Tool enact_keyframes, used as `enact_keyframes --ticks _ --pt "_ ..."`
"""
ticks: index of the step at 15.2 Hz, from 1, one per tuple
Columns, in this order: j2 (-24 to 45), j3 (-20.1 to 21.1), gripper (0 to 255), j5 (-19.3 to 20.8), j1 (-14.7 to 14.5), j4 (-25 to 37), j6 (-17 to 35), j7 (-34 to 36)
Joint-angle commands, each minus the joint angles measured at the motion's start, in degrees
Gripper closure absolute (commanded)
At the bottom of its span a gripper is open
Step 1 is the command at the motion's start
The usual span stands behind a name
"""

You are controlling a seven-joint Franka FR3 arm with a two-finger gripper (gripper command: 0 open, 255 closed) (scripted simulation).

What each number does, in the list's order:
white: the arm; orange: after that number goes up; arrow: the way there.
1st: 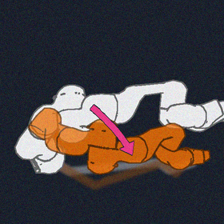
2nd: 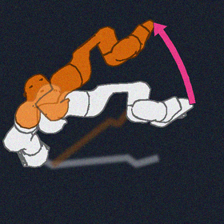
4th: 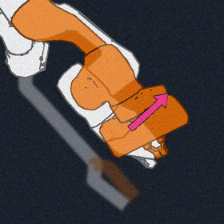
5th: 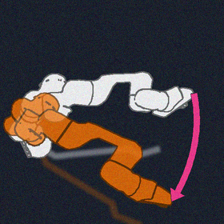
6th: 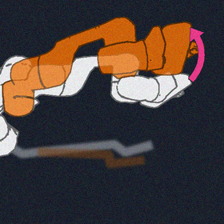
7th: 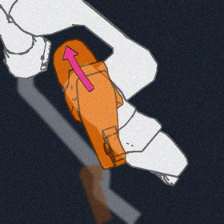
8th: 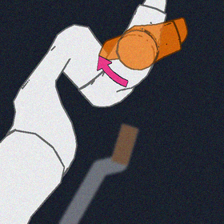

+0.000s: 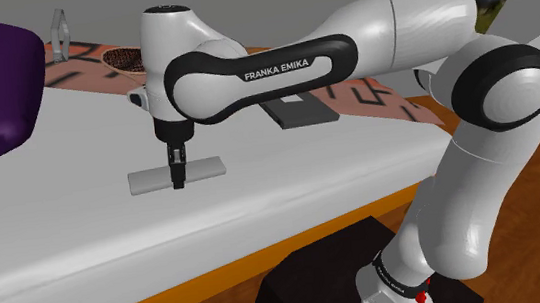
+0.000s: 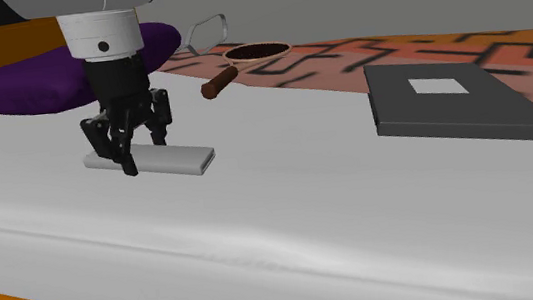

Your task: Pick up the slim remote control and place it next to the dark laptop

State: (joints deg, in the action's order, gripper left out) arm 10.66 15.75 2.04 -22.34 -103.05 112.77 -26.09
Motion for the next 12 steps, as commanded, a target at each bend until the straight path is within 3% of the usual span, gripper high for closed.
enact_keyframes --ticks 1,9,12 --pt "0.0 0.0 255 0.0 0.0 0.0 0.0 0.0" --pt "0.0 0.0 255 0.0 0.0 0.0 0.0 0.0" --pt "-0.5 0.0 255 -0.2 0.0 1.6 -2.1 -0.1"
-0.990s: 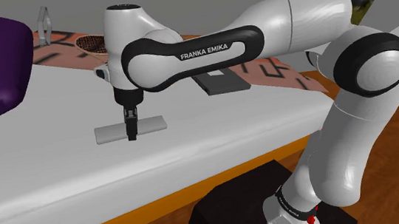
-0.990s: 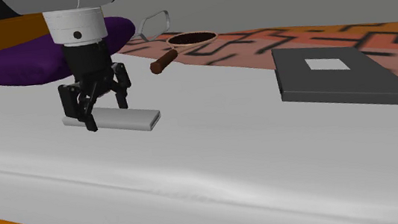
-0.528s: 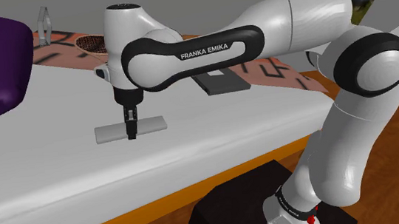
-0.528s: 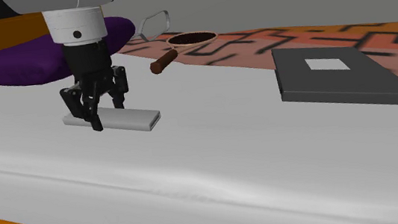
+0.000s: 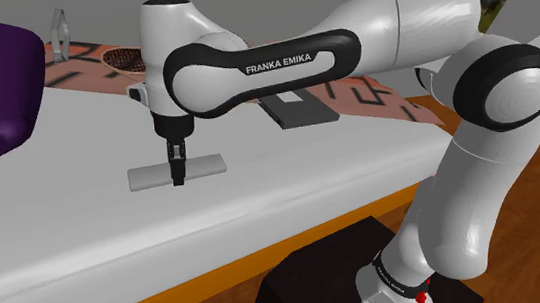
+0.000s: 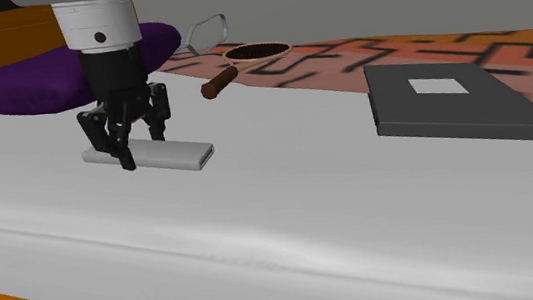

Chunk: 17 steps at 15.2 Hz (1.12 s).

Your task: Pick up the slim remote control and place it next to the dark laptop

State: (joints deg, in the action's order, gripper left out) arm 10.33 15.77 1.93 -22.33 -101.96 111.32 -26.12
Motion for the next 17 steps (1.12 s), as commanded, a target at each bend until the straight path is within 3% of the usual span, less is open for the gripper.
enact_keyframes --ticks 1,15,17 --pt "-0.3 0.0 255 -0.1 0.0 1.1 -1.4 -0.1" --pt "-1.1 0.2 255 -0.4 -0.1 10.9 -12.0 -0.2" --pt "-3.2 -0.2 255 -1.0 0.7 8.4 -11.5 -1.3"
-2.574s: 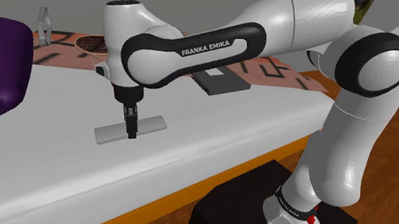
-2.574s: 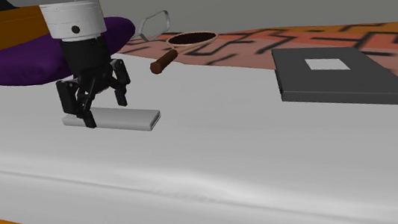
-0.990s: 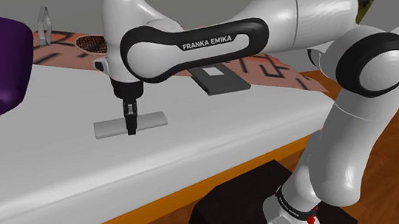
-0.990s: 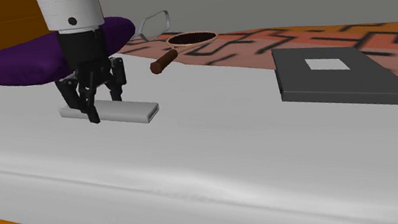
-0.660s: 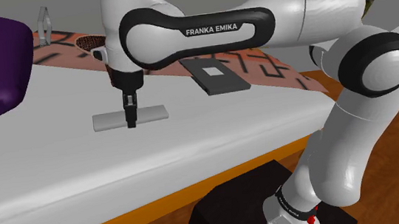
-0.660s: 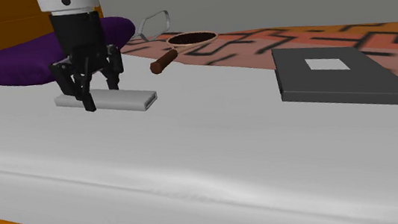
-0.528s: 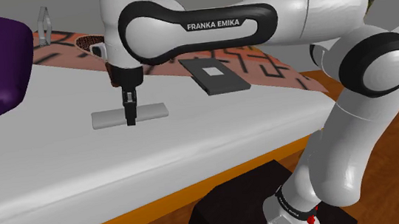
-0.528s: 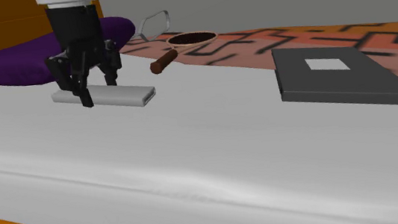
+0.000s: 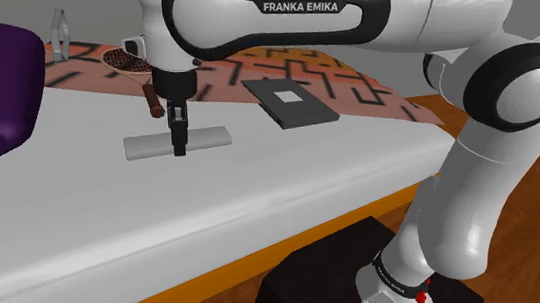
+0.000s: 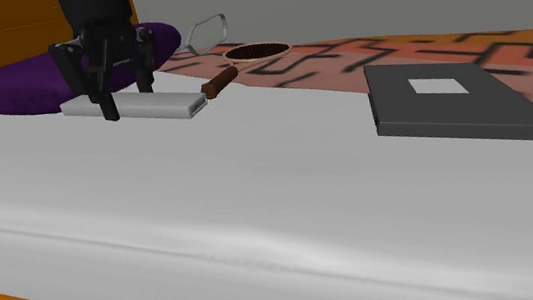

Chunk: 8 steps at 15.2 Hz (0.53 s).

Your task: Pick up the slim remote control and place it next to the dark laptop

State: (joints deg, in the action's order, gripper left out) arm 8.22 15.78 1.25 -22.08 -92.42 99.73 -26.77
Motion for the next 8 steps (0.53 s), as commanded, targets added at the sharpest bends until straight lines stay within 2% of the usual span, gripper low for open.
enact_keyframes --ticks 1,8 --pt "-3.2 -0.6 255 -0.9 1.1 -3.7 0.6 -1.8" --pt "-16.3 -4.5 255 -3.8 4.9 -18.8 2.8 -10.1"
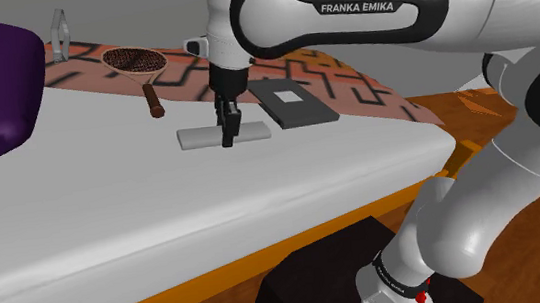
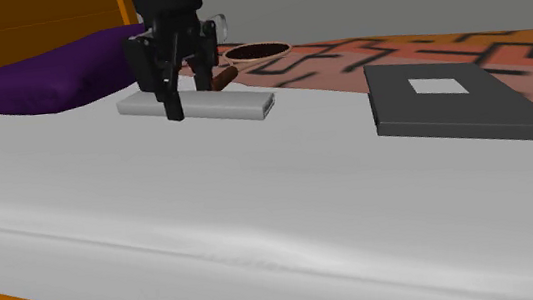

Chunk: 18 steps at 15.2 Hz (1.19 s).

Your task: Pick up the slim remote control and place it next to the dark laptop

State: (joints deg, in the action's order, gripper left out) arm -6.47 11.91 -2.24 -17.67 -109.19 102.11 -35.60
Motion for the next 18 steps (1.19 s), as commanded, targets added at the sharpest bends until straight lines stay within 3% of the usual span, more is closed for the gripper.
enact_keyframes --ticks 1,9,18 --pt "-3.3 -1.3 255 -0.5 0.9 -3.9 0.6 -2.5" --pt "-15.5 -7.6 255 -0.2 4.2 -15.9 0.2 -12.1" --pt "-25.9 -15.9 255 3.9 8.6 -24.4 -1.9 -23.0"
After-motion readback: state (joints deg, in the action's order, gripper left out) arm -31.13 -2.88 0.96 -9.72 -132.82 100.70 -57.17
